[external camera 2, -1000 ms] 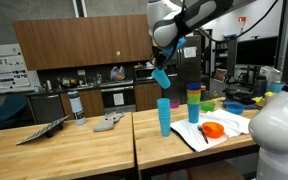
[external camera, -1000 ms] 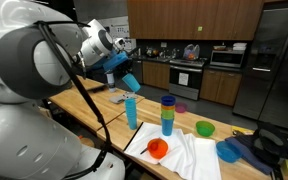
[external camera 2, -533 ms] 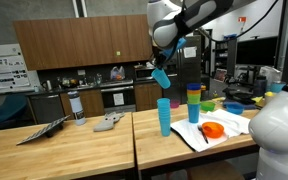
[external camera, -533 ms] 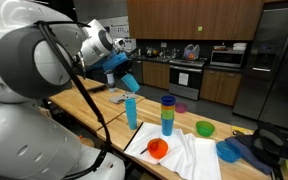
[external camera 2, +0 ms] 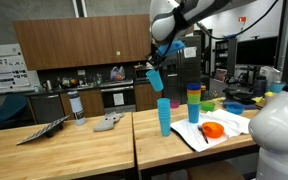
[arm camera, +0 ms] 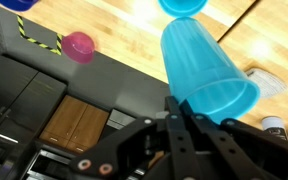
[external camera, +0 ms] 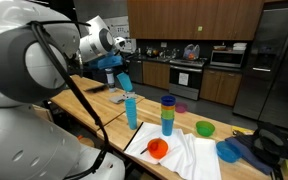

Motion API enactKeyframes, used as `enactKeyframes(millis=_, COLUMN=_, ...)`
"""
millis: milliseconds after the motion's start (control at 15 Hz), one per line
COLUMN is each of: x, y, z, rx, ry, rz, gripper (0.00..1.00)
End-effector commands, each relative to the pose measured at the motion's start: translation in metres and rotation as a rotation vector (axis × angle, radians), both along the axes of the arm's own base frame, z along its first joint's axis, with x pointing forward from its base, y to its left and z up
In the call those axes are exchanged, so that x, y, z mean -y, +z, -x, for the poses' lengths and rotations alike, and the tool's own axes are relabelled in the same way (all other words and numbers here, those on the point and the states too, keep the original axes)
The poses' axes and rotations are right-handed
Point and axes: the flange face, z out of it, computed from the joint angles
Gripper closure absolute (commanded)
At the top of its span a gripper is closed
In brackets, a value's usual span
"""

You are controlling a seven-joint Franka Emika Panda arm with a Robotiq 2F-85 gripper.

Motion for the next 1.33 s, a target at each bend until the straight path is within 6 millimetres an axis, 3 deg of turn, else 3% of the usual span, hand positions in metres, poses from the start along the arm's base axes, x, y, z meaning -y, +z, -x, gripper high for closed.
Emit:
enactKeyframes(millis=0, x=0.015, y=0.011, z=0.018, rx=0.004, ry=-0.108, rz=-0.045, gripper=0.99)
enactKeyframes(millis=400, x=0.042, y=0.014, z=0.036, rx=0.019, ry=-0.258, rz=-0.049, gripper=0.99)
enactKeyframes(millis=867, x=0.048, y=-0.023, z=0.015, rx=0.031, ry=-0.326, rz=-0.198, gripper=0.99)
enactKeyframes(millis=1267, x=0.058, y=-0.041, z=-0.007, rx=0.003, ry=-0.345, rz=-0.276, gripper=0.99)
